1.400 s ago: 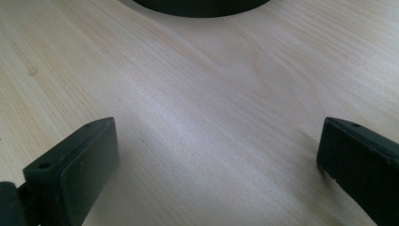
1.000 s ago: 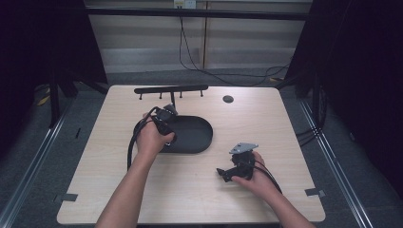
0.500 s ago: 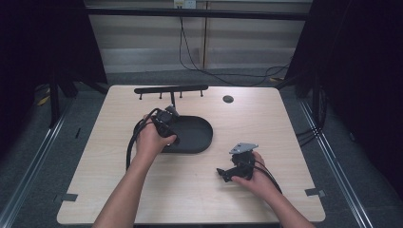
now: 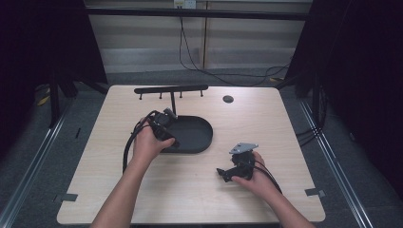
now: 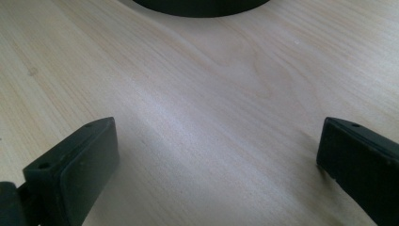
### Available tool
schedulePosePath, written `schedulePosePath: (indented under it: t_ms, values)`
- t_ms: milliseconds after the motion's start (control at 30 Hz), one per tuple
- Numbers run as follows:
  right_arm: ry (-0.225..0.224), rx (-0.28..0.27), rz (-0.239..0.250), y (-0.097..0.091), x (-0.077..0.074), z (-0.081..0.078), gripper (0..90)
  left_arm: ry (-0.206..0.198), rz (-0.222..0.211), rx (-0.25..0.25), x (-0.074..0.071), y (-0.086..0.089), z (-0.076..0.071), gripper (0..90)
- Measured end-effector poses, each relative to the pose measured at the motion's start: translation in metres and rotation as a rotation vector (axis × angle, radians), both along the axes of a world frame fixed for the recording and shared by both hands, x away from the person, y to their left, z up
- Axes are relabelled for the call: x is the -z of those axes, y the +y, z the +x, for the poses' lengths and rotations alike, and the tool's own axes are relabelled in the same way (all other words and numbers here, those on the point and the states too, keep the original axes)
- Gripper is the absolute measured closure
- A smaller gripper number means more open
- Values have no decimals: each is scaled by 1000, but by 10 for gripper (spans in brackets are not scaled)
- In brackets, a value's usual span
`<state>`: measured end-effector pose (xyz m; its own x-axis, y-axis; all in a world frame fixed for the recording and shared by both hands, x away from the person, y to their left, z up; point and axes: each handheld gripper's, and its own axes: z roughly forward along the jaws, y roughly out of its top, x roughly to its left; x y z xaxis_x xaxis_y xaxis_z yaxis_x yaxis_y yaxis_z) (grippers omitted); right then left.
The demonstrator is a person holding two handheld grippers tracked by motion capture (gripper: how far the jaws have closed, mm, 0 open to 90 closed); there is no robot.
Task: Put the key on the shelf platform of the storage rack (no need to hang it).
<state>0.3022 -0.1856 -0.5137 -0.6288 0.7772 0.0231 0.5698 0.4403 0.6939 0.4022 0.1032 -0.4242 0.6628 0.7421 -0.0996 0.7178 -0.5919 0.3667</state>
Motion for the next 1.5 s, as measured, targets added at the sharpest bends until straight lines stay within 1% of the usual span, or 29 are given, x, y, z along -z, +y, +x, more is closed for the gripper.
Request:
schedulePosePath:
  t_ms: [33, 133, 167, 200, 233, 267, 300, 400, 467, 500, 567, 600, 667, 700, 800, 1100, 1200, 1233, 1300, 1333, 1500]
  values:
    - [0, 0, 0, 0, 0, 0, 0, 0, 1, 7, 0, 1, 0, 278]
    - [0, 0, 0, 0, 0, 0, 0, -11, -9, 4, 0, 2, -2, 266]
    - [0, 0, 0, 0, 0, 0, 0, -12, -6, 2, 0, 2, -3, 259]
    - [0, 0, 0, 0, 0, 0, 0, -16, -15, -1, 0, 3, -4, 253]
    - [-1, -1, 0, 0, 0, 0, 0, -15, -12, 9, -1, 4, -4, 248]
    - [-1, -1, 0, 0, 0, 0, 0, -15, -20, 2, -1, 4, -5, 245]
    - [-1, -1, 0, 0, 0, 0, 0, -17, -15, 11, -1, 5, -5, 242]
    - [0, 0, 0, 0, 0, 0, 0, -21, -22, 13, 0, 6, -8, 235]
    - [-1, -1, -1, 0, 0, 0, 0, -23, -21, 12, 0, 7, -10, 230]
    - [-1, -1, 0, 0, 0, 0, 0, -23, -18, 20, -1, 8, -11, 230]
    - [-1, -1, 0, 0, 0, 0, 0, -26, -29, 14, -1, 9, -13, 228]
    - [-1, -2, -1, 0, 0, 0, 0, -28, -27, 24, -2, 10, -14, 227]
    - [-2, -2, -1, 0, 0, 0, 0, -27, -36, 22, -2, 10, -17, 226]
    - [-1, -2, -1, 0, 0, 0, 0, -29, -31, 32, -2, 11, -17, 224]
    - [-1, -2, 0, 0, 0, 0, 0, -35, -38, 28, -1, 13, -21, 223]
    - [0, 0, 0, 0, 0, 0, 0, -44, -39, 33, -1, 22, -28, 225]
    - [0, 0, 0, 0, 0, 0, 0, -43, -41, 38, 0, 25, -30, 224]
    - [0, 0, 0, 0, 0, 0, 0, -43, -43, 33, 0, 26, -31, 225]
    - [0, 0, 0, 0, 0, 0, 0, -44, -36, 43, 1, 28, -32, 224]
    - [0, 0, 0, 0, 0, 0, 0, -42, -40, 37, 2, 29, -33, 225]
    - [-1, -2, 0, 0, 0, 0, 0, -40, -39, 38, 3, 35, -37, 225]
